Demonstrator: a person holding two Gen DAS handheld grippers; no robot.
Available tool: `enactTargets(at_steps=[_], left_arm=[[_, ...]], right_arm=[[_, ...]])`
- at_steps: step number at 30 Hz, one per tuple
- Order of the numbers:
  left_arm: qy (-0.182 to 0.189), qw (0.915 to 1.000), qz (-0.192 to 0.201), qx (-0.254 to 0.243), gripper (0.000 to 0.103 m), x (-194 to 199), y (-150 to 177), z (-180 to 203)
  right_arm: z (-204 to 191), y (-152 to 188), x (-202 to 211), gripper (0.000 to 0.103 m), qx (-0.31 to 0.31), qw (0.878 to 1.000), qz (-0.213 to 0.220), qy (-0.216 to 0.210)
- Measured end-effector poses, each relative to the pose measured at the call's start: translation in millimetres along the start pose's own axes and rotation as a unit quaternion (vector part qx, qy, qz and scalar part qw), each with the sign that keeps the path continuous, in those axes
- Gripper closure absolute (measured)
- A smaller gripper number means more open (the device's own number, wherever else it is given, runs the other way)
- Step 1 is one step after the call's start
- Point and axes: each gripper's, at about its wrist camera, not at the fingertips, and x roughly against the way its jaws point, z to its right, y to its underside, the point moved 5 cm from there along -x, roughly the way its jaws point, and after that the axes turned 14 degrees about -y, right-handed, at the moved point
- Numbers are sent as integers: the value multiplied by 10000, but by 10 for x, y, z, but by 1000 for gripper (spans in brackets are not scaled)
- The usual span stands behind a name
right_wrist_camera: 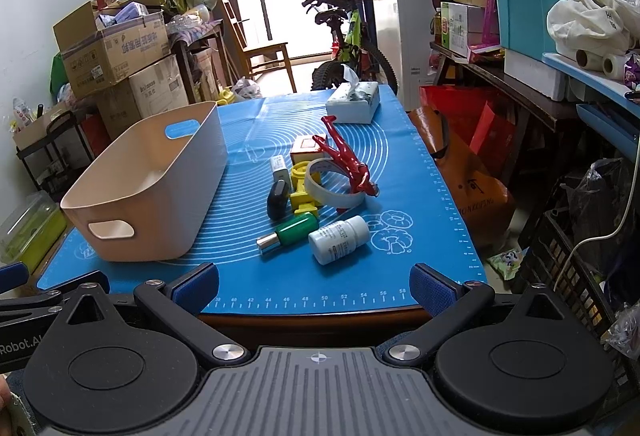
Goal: Organize rigid objects
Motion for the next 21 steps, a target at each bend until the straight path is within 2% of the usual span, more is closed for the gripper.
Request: enactTargets(at_steps=[21], left_arm=[[33,10000,8,-35,0,-15,15,11]], right_arm=[[-4,-2,4,3,21,10000,6,13]])
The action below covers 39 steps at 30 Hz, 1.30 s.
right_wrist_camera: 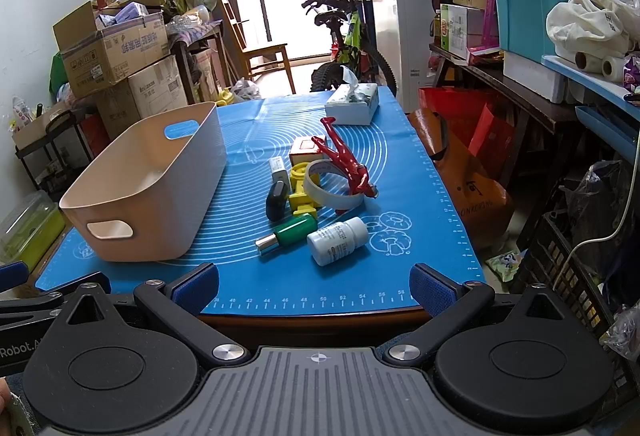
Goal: Organize rigid objects
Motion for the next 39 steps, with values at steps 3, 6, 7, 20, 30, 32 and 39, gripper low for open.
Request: enactTargets(at_steps=[3,6,7,20,30,32,39], left_arm=[[-1,10000,-1,0,1,-1,0,0],[1,10000,1,-4,0,-1,1,1],[1,10000,2,-2,0,-1,1,1],[-2,10000,-1,-4,0,-1,0,4],[-9,10000,-19,77,0,-21,-22,-24],[-28,9999,-21,122,0,-29,-58,-55],[-333,9992,-205,-25,0,-248,-337,-255]], right_arm=[[1,2,-3,3,3,10000,2,2],[-1,2,-3,3,-3,10000,4,6],[-2,5,-5,3,-3,10000,3,6],[42,-37,24,3,-50,10000,-14,21],[47,-50,2,3,-124,9999,5,33],[53,-76,-2,3,-162,9999,4,3],[66,-281,-139,3,-139,9999,-4,-53]])
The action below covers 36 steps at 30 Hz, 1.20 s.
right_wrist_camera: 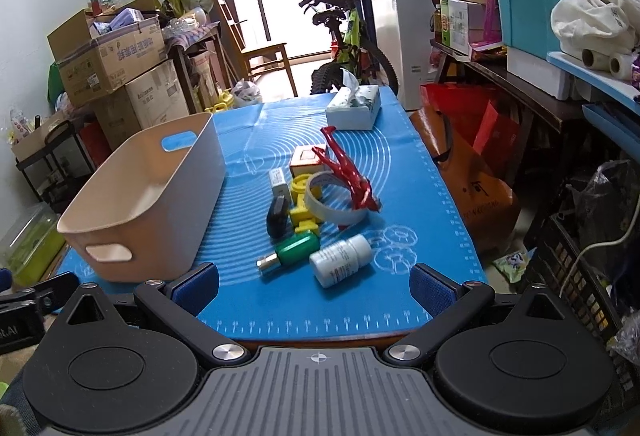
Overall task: Organize rigid objects
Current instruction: 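Move the left tool onto the basket rim while the right tool grasps the white pill bottle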
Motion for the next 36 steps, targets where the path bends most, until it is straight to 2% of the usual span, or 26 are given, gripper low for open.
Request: enactTargets(at_steps=[6,9,16,19,22,25,31,33,35,36], left_arm=[[83,9979,-436,474,0,-412,-280,-310],[66,9970,-675,372,1,-698,-394,-433],[-180,9929,-1048,529,1,-1379,-651,-756],[-233,9897,-1337,457,2,-1670,-726,-816],[-276,9851,-1617,523,22,-1936,-753,-879],[-292,9827,-1742,560,25,-2114,-747,-906],[-153,9770,-2033,620,42,-2281,-633,-908],[-139,9742,-2163,626,52,-2329,-584,-926],[-109,9717,-2286,591,72,-2370,-569,-887],[-91,9710,-2320,566,76,-2372,-557,-873]], right_arm=[[114,-226,-362,3,-14,9999,-93,67],[186,-266,-619,3,-34,9994,-351,59],[346,-232,-1140,3,-84,9966,-821,74],[419,-188,-1323,3,-173,9945,-1022,111],[510,-141,-1471,3,-270,9919,-1227,164],[604,-104,-1590,3,-431,9895,-1368,197],[691,-78,-1749,3,-336,9867,-1569,251],[696,-60,-1781,3,-276,9856,-1653,232],[685,-38,-1814,4,-194,9842,-1745,236],[676,-26,-1824,5,-144,9837,-1779,232]])
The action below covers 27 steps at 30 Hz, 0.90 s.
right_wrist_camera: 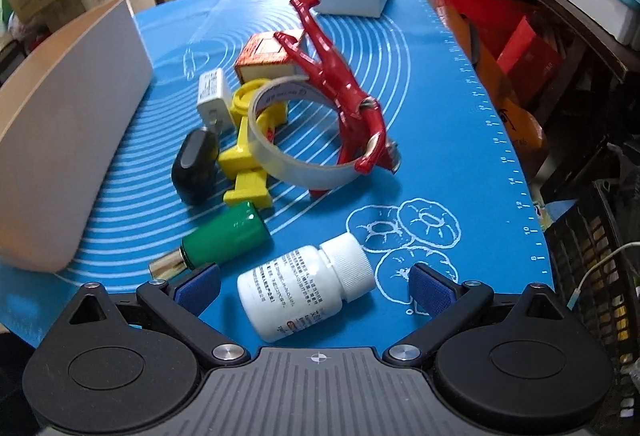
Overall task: Organize rigid objects
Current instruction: 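Move the left tool onto the basket rim while the right tool grasps the white pill bottle, then lift the pill bottle with the right tool and drop it into the basket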
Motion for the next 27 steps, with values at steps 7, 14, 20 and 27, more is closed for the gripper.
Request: enactTargets(at_steps=[7,14,20,27], left_arm=[[-54,9999,-8,-88,93,-2,-15,-3],[-18,10000,-68,-21,96,-31,-42,-31],[9,10000,-71,-21,96,-34,-38,-41],[19,10000,-43,-44,96,-33,-26,-40]], right_arm=[[-99,11,-66,13,489,9986,-144,161],[-126,-30,-69,25,709,9971,-147,239],[-180,-29,-34,34,764,9967,-193,194],[-298,-160,167,34,704,9968,160,338]])
